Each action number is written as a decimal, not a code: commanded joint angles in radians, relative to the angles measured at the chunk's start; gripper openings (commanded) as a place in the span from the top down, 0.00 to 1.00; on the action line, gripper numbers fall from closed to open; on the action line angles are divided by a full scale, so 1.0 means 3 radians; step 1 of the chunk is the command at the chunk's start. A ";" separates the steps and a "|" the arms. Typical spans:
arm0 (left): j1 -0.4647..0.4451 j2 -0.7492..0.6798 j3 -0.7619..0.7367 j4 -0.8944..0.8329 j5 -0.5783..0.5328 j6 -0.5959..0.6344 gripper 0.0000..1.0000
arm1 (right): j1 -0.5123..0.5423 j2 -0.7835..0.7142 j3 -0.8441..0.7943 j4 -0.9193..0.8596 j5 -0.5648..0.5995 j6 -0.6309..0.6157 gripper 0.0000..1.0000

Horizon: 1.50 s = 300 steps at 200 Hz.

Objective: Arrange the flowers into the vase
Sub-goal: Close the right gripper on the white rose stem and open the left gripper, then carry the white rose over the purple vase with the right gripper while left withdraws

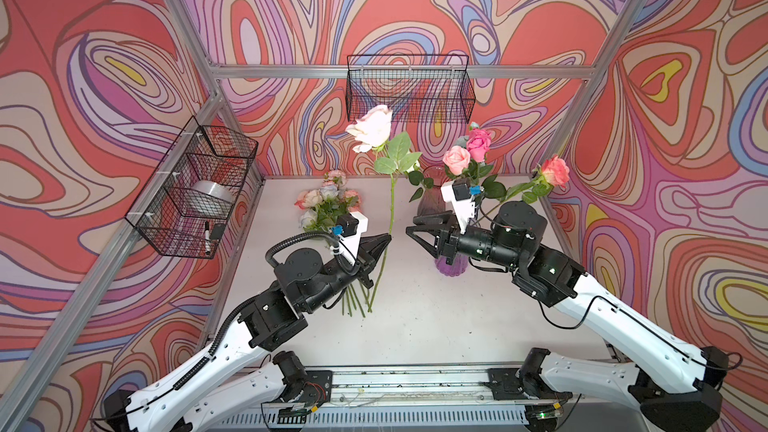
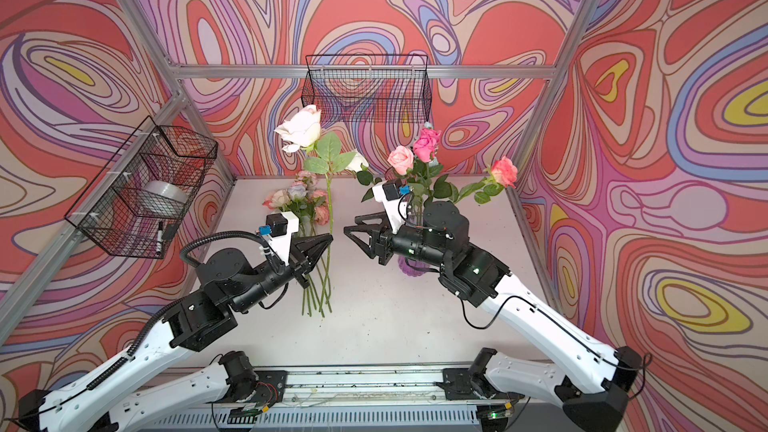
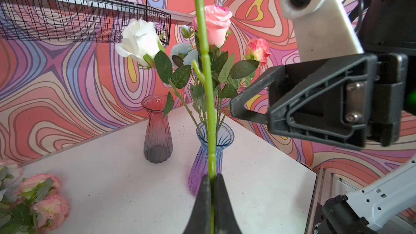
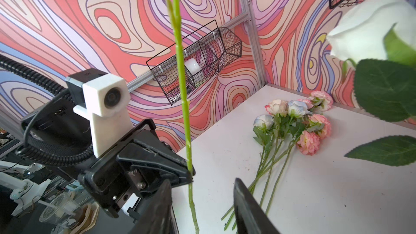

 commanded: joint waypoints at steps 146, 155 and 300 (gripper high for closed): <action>-0.0018 0.0040 -0.0069 0.0169 0.0030 -0.0041 0.59 | 0.0024 0.0380 0.0158 0.0509 -0.0184 0.0171 1.00; -0.0017 -0.0012 -0.0113 0.0194 -0.0051 -0.0049 0.41 | 0.0024 0.0350 0.0196 0.0405 -0.0072 0.0109 1.00; -0.0019 -0.0739 -0.0642 0.0163 -0.0782 -0.0137 0.23 | 0.0016 -0.0371 0.1082 -0.1073 0.3067 -0.1342 1.00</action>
